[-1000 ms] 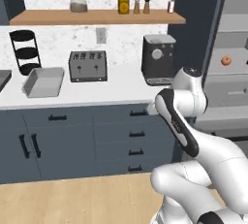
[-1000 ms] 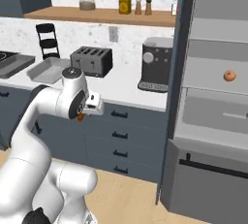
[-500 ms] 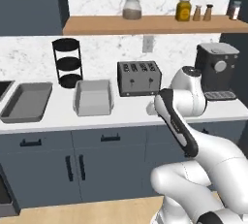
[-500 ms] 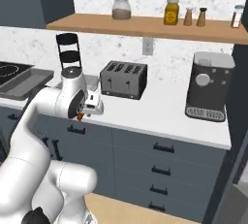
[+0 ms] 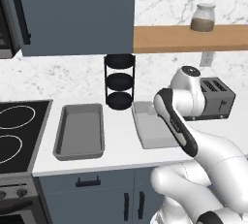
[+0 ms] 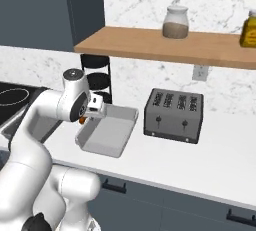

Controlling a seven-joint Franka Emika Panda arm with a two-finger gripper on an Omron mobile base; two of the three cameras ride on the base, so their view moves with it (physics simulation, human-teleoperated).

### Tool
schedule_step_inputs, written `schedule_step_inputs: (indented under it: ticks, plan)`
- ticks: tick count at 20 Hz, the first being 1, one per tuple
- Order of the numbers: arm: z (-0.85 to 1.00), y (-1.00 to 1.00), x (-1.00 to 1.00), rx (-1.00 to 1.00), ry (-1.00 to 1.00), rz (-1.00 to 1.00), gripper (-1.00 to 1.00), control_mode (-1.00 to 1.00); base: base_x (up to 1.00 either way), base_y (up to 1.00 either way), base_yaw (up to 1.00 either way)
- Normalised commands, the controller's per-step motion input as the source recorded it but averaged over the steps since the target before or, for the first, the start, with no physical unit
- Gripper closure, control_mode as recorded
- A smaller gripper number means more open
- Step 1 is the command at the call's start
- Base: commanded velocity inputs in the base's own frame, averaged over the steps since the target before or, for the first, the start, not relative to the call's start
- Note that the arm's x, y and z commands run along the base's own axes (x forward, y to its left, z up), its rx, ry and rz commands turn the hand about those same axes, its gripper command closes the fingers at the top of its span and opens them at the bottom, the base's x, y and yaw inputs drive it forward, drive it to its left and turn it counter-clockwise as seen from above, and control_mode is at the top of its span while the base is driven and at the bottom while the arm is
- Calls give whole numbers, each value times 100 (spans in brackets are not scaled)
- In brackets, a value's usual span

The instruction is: Place one onion and one chicken drumstick in each tupperware on the nearby counter, to pack two identical lunches.

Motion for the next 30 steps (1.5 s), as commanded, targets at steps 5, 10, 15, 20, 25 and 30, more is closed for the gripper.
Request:
schedule_step_inputs:
  ticks: [5, 10, 15, 20, 25, 30]
  plan:
    - [-32, 4, 58, -8, 1, -11, 100, -100, 16, 9, -3]
    - [-42, -42, 41, -1, 6, -4, 100, -100, 0, 0, 0]
    - [-43, -58, 12, 0, 13, 0, 100, -100, 0, 0, 0]
    - [-41, -14, 17, 0, 14, 0, 100, -100, 0, 0, 0]
    - [-38, 0, 22, 0, 12, 0, 100, -100, 0, 0, 0]
    - [-35, 0, 18, 0, 1, 0, 100, -100, 0, 0, 0]
